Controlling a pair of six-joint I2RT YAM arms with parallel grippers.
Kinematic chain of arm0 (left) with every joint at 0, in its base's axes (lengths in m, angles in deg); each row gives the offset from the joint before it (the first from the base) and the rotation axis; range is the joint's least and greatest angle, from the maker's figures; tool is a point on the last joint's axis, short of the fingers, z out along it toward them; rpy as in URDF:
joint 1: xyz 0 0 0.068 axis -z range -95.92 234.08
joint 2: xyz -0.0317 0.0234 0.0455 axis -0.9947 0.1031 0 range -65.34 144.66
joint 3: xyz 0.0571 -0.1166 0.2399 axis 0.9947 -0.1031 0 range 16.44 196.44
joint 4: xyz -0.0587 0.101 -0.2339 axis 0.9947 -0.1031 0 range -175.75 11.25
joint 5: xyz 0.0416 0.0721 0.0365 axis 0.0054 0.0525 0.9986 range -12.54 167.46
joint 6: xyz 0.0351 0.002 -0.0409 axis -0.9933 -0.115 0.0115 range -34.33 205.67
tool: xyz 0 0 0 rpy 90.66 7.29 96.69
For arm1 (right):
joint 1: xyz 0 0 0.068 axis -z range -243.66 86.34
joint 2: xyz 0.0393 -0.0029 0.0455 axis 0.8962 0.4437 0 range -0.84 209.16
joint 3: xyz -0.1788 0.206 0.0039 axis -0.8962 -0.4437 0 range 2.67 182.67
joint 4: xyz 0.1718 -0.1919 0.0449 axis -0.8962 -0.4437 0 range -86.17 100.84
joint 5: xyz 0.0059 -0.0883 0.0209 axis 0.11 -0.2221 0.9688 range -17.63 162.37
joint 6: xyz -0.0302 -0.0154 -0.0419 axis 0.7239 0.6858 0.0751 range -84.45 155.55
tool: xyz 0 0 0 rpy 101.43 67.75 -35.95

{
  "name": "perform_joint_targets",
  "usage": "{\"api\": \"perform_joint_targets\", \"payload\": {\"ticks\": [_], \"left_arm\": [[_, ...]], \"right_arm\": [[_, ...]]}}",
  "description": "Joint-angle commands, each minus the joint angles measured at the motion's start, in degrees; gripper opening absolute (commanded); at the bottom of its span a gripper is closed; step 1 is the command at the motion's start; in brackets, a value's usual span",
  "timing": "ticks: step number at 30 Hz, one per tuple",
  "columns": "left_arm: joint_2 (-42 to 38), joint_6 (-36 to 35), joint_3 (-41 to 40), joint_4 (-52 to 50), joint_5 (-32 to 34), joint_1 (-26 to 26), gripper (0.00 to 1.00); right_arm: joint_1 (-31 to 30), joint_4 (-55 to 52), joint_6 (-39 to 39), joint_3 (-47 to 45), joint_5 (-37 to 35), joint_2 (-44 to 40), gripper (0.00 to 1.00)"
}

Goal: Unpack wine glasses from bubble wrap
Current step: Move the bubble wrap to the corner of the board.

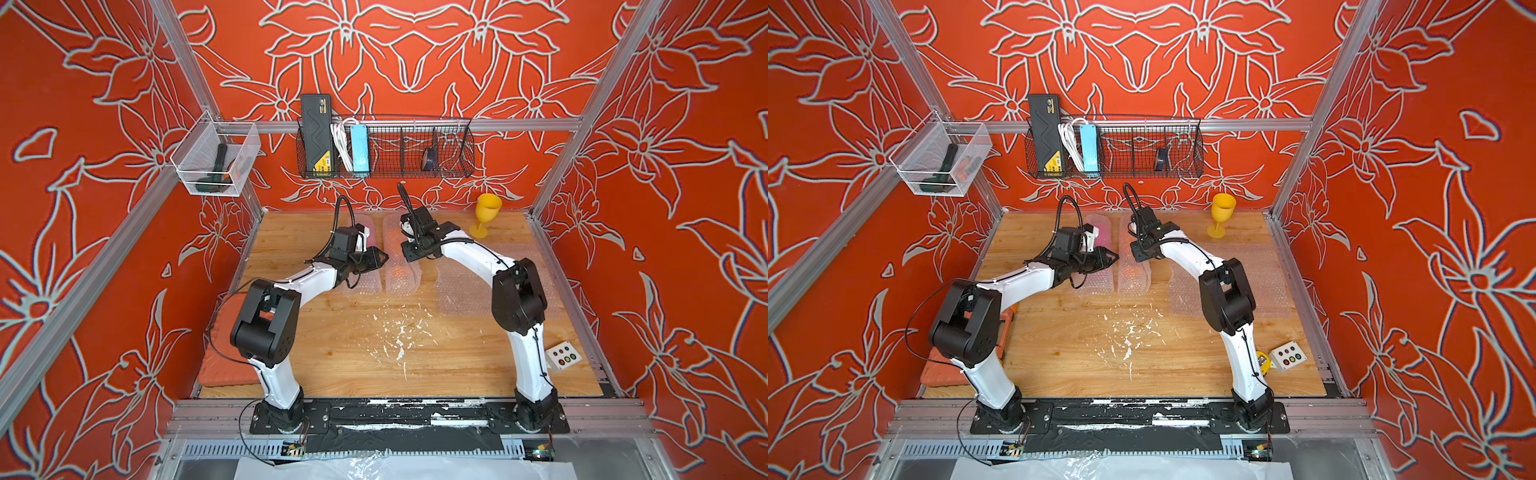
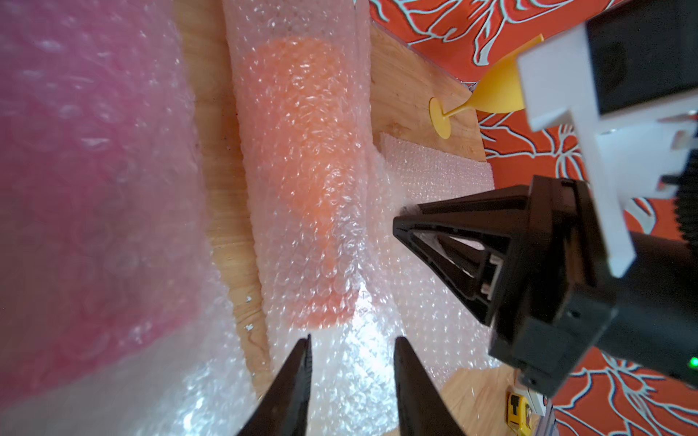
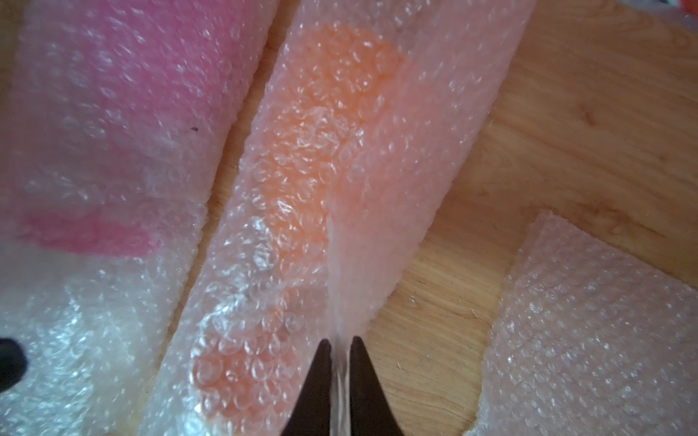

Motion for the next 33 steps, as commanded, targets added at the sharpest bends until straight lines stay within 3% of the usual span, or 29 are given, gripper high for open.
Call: {"api": "perform_joint_targets", "payload": {"ticks": [1, 6, 13, 30, 31, 33], "left_arm": [[2.6, -2.1, 2.6, -2.7, 2.4, 0.3, 0.37], [3.8, -5.3, 7.4, -10.4, 12.9, 0.3, 0.39], [1.7, -9.3, 9.7, -14.8, 23.5, 0.4, 0.51], [5.1, -12.5, 15.2, -20.0, 30.0, 0.2, 0.65], [6.3, -12.4, 16.3, -21.3, 30.7, 0.2, 0.67], [8.9, -11.3, 19.2, -24.8, 33.7, 0.2, 0.82]], "right_arm": [[0.5, 1.7, -0.7, -1.5, 1.1, -2.8, 0.13], [0.8, 2.2, -0.8, -2.6, 2.0, -3.5, 0.13], [0.8, 2.8, -0.9, -3.4, 3.1, -3.7, 0.13], [0.8, 4.9, -1.5, -6.5, 5.3, -5.1, 0.14], [0.8, 5.4, -1.8, -7.3, 5.7, -5.6, 0.14], [0.8, 6.1, -1.8, -8.4, 6.2, -6.2, 0.14]]}}
